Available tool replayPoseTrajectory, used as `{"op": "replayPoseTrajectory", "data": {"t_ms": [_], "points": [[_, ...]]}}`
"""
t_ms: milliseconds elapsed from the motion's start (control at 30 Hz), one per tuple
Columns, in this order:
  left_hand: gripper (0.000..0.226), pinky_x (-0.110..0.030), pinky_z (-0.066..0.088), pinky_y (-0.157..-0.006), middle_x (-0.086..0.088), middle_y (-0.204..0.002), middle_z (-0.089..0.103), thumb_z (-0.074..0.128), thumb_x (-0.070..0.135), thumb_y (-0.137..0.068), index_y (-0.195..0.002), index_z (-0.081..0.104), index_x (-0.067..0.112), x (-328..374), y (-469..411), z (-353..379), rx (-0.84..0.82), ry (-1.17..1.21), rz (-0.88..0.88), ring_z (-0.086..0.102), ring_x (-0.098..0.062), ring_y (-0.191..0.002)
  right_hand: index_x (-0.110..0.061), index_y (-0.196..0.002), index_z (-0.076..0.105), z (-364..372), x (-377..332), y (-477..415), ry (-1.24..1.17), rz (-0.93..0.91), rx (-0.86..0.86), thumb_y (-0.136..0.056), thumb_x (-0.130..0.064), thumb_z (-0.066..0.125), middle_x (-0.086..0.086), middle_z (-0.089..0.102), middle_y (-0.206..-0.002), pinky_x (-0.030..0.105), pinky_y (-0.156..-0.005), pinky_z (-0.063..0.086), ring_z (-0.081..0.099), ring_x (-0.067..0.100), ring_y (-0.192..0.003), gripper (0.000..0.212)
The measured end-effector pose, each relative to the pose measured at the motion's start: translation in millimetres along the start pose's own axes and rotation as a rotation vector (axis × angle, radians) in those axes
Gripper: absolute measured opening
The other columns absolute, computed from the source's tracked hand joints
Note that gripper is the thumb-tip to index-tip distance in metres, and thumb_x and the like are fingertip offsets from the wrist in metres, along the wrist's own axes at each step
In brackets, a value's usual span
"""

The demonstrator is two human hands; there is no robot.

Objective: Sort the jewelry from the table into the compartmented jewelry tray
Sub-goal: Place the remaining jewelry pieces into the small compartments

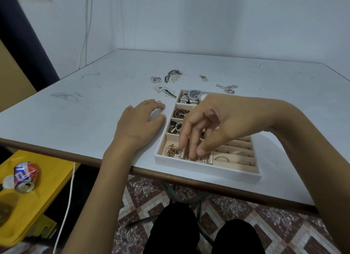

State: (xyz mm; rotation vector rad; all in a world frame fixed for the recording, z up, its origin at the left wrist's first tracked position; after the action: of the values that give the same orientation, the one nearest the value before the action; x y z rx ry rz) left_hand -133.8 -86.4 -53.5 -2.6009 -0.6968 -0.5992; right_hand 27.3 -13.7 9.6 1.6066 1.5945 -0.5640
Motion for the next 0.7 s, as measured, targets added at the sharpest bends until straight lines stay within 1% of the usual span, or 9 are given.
{"op": "replayPoseTrajectory", "data": {"t_ms": [100,200,233,267,333,433,500,600,700], "points": [[0.036,-0.044,0.018,-0.116,0.009,-0.148,0.040,0.045,0.037,-0.095,-0.130,0.054,0.032,-1,0,0,-0.005,0.003,0.000,0.034,-0.011,-0.137,-0.005,-0.106,0.069,-2,0,1,0.004,-0.016,0.005,-0.081,0.005,0.070,0.011,0.075,-0.090,0.020,-0.072,0.055,0.073,0.019,-0.082,0.027],[0.047,-0.045,0.020,-0.116,0.009,-0.147,0.041,0.038,0.047,-0.086,-0.128,0.054,0.033,0,1,1,-0.020,0.014,-0.002,0.035,-0.010,-0.136,-0.003,-0.105,0.069,-6,-1,2,-0.012,-0.050,0.055,-0.081,0.005,0.070,0.013,0.075,-0.090,0.029,-0.075,0.059,0.073,0.022,-0.082,0.026],[0.044,-0.045,0.020,-0.116,0.009,-0.147,0.041,0.040,0.046,-0.088,-0.128,0.054,0.033,0,1,1,-0.018,0.012,-0.004,0.036,-0.011,-0.136,-0.003,-0.105,0.069,-9,-2,3,-0.004,-0.073,0.102,-0.081,0.004,0.070,0.013,0.075,-0.090,0.030,-0.075,0.059,0.072,0.024,-0.083,0.025],[0.039,-0.045,0.020,-0.116,0.009,-0.147,0.041,0.043,0.043,-0.092,-0.128,0.054,0.032,0,1,0,-0.013,0.008,-0.004,0.035,-0.011,-0.136,-0.004,-0.104,0.070,-13,-2,4,0.004,-0.092,0.168,-0.081,0.002,0.071,0.013,0.075,-0.089,0.031,-0.076,0.059,0.072,0.027,-0.084,0.024],[0.036,-0.044,0.019,-0.116,0.009,-0.148,0.040,0.046,0.035,-0.095,-0.130,0.054,0.031,0,0,0,0.001,-0.002,0.001,0.035,-0.011,-0.136,-0.004,-0.101,0.071,-26,0,8,-0.001,-0.109,0.339,-0.080,-0.001,0.072,0.014,0.074,-0.087,0.035,-0.075,0.058,0.071,0.029,-0.083,0.021],[0.036,-0.042,0.017,-0.117,0.008,-0.149,0.039,0.046,0.033,-0.096,-0.131,0.053,0.030,2,1,-1,0.002,0.000,0.005,0.034,-0.011,-0.137,-0.001,-0.100,0.070,-48,7,17,-0.045,-0.122,0.610,-0.082,-0.004,0.071,0.015,0.074,-0.088,0.032,-0.075,0.059,0.071,0.022,-0.080,0.018],[0.036,-0.042,0.016,-0.117,0.008,-0.149,0.038,0.046,0.032,-0.096,-0.131,0.053,0.030,2,1,-1,0.000,0.000,0.007,0.034,-0.011,-0.137,-0.001,-0.100,0.070,-63,18,25,-0.096,-0.109,0.787,-0.083,-0.004,0.070,0.016,0.073,-0.089,0.034,-0.078,0.059,0.070,0.023,-0.082,0.018],[0.036,-0.042,0.017,-0.117,0.008,-0.148,0.039,0.045,0.033,-0.096,-0.131,0.053,0.030,2,0,-1,0.000,-0.010,0.001,0.034,-0.012,-0.137,-0.003,-0.097,0.071,-84,44,38,-0.138,-0.025,1.028,-0.082,-0.002,0.068,0.017,0.071,-0.088,0.041,-0.082,0.057,0.068,0.021,-0.079,0.015],[0.034,-0.041,0.023,-0.114,0.008,-0.145,0.043,0.045,0.033,-0.095,-0.127,0.055,0.030,4,-1,-2,0.007,-0.010,-0.011,0.039,-0.015,-0.132,-0.013,-0.089,0.072,-98,75,50,0.011,0.158,1.191,-0.079,-0.002,0.066,0.016,0.071,-0.089,0.040,-0.084,0.055,0.064,0.017,-0.079,0.016]]}}
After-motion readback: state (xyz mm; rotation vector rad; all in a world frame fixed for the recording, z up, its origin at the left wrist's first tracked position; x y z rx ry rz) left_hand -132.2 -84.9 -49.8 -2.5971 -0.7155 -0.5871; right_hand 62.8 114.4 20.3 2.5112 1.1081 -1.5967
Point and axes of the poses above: each hand's wrist, its own y-axis away from the middle knuckle, its own z-axis out of the palm, x = y × z, the point moved 4 cm from there along -y, towards the middle knuckle
